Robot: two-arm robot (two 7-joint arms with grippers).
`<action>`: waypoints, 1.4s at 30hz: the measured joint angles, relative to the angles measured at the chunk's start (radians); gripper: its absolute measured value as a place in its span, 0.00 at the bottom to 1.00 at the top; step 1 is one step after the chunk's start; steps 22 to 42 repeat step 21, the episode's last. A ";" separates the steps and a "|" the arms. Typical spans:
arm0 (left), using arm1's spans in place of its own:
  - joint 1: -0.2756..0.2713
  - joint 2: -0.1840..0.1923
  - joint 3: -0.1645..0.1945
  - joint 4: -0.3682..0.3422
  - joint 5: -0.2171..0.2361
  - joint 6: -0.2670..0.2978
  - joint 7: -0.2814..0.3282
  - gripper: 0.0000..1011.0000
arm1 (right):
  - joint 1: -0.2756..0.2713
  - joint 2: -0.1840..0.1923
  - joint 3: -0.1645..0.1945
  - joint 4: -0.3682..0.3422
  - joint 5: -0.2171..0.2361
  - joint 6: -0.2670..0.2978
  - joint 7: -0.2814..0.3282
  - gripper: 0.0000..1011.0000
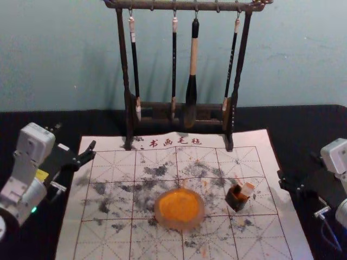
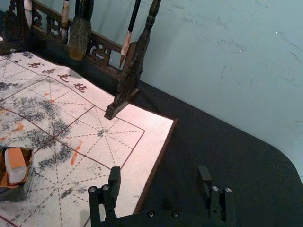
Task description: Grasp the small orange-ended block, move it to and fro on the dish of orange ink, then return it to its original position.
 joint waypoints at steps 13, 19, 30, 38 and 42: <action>0.000 0.000 0.000 0.000 0.000 0.000 0.000 0.99 | 0.001 0.002 -0.001 -0.002 0.001 0.001 0.002 0.99; 0.000 0.000 0.000 0.000 0.000 0.000 0.000 0.99 | 0.001 0.002 -0.002 -0.002 0.001 0.002 0.002 0.99; 0.000 0.000 0.000 0.000 0.000 0.000 0.000 0.99 | 0.001 0.002 -0.002 -0.003 0.002 0.002 0.002 0.99; 0.000 0.000 0.000 0.000 0.000 0.000 0.000 0.99 | 0.001 0.002 -0.002 -0.003 0.002 0.002 0.002 0.99; 0.000 0.000 0.000 0.000 0.000 0.000 0.000 0.99 | 0.001 0.002 -0.002 -0.003 0.002 0.002 0.002 0.99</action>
